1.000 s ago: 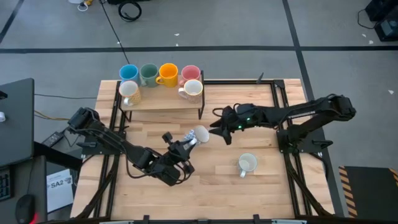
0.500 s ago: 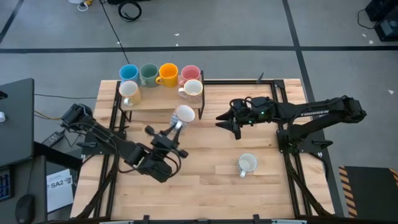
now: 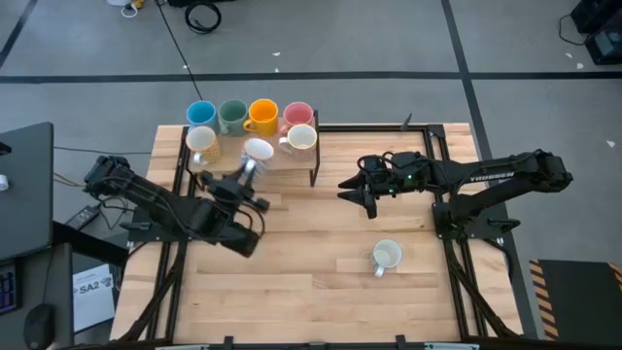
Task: Place coffee mugs
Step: Put the gray patterned mug on the shelf
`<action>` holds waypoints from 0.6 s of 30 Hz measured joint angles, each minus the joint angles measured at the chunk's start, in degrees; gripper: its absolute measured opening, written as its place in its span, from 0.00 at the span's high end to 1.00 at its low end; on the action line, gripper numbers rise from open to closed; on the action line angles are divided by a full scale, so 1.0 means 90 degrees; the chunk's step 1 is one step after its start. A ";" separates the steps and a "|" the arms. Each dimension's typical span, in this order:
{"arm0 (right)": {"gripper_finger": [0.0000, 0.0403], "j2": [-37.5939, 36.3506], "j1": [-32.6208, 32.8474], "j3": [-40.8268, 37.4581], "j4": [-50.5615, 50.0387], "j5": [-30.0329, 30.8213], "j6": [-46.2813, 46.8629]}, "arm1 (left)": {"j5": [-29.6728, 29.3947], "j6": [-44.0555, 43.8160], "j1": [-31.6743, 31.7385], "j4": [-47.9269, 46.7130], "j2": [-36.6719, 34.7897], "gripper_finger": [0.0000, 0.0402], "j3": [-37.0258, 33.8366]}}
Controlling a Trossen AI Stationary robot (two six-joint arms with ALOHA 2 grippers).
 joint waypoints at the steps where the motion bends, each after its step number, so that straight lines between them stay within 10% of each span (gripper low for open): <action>1: 0.57 0.0000 0.0000 0.0000 -0.0002 0.0000 0.0000 | -0.0016 -0.0510 0.0076 -0.0486 -0.0007 0.80 0.0000; 18: 0.57 0.0000 0.0005 0.0000 -0.0005 0.0000 -0.0067 | 0.0437 -0.1739 0.1247 -0.1843 0.0061 0.80 -0.0008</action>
